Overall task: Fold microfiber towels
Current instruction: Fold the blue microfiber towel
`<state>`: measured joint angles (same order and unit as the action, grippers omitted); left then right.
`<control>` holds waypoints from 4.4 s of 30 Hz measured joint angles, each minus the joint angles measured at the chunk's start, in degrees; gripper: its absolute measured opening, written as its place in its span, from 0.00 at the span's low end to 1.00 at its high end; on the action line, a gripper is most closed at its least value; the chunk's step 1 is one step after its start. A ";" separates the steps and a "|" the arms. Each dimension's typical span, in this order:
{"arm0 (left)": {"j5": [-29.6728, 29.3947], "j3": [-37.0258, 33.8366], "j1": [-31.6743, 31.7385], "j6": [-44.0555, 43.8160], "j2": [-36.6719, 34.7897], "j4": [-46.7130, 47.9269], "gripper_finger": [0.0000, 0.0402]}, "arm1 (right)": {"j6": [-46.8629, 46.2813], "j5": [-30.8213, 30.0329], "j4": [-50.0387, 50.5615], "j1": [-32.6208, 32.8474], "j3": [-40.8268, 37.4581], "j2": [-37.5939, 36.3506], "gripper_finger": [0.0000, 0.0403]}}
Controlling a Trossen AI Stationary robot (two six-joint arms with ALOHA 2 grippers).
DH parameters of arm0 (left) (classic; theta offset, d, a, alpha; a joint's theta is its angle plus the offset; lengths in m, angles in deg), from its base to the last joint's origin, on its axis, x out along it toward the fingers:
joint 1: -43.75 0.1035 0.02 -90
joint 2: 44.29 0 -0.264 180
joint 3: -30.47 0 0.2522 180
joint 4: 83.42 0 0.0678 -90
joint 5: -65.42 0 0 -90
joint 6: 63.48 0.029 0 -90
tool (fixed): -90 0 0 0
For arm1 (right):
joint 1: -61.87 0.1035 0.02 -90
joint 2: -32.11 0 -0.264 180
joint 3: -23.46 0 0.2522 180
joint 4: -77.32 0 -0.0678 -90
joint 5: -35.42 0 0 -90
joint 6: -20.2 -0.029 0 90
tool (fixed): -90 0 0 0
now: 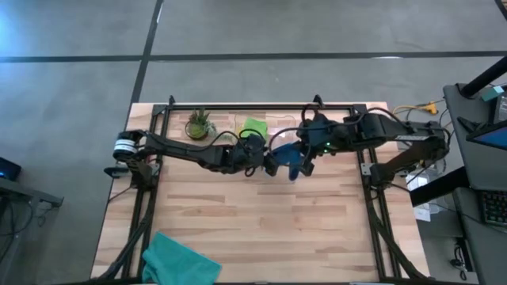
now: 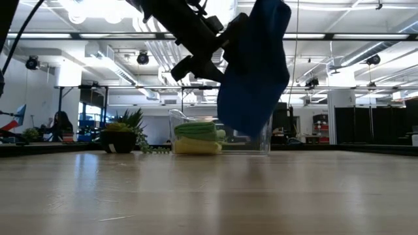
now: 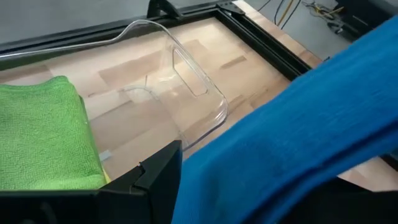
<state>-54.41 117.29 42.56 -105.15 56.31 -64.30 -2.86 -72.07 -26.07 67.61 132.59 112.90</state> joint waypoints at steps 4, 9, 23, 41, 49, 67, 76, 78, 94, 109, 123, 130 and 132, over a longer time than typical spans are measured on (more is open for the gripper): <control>0.02 -0.10 0.02 1.77 0.00 0.32 0.47 | 0.67 1.42 0.08 0.01 0.00 -1.20 0.02; 3.49 -0.82 0.02 7.01 0.41 -0.25 0.47 | 1.99 3.40 0.35 0.02 0.00 -3.01 0.02; 9.78 -4.35 0.02 11.04 0.55 0.18 0.29 | 3.41 7.74 0.00 1.07 0.00 -5.44 0.02; 25.84 -5.97 -4.02 21.00 -11.20 23.25 0.00 | 9.96 13.79 11.00 4.24 -8.97 -6.84 0.02; 27.60 -6.04 -4.74 22.98 -15.50 32.89 0.00 | 6.52 11.85 -4.25 10.10 -26.58 -11.21 0.02; 24.46 -7.11 -3.04 29.70 -10.21 33.85 0.00 | 2.29 -0.55 -29.47 11.48 -54.78 -14.76 0.02; 35.39 -6.50 -9.13 28.51 0.66 30.96 0.00 | -5.45 -0.03 -37.02 17.57 -59.25 -13.25 0.02; 37.14 -6.26 -9.16 28.47 0.30 31.08 0.00 | -5.43 0.15 -35.96 17.55 -58.13 -13.54 0.02; 21.19 -6.55 -1.39 33.63 -12.11 35.01 0.00 | 5.50 -9.21 -28.78 10.60 -49.84 -13.63 0.02; 26.76 -11.23 -6.38 31.41 -5.02 28.21 0.00 | -3.98 -9.04 -36.40 20.52 -55.08 -5.22 0.02; 52.72 -11.20 -6.74 33.07 -3.76 21.39 0.26 | -7.16 11.98 -50.01 24.39 -54.48 5.58 0.16; 56.92 -11.23 -6.36 31.52 -4.15 24.50 0.39 | -7.00 11.18 -49.69 24.37 -53.85 -2.13 0.30; 56.21 -11.24 -6.36 31.53 -4.15 24.22 0.39 | -8.34 8.87 -49.68 24.37 -54.21 -3.44 0.32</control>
<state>1.80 106.05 36.20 -73.62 52.15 -40.08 -11.20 -63.20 -75.75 91.98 78.39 109.47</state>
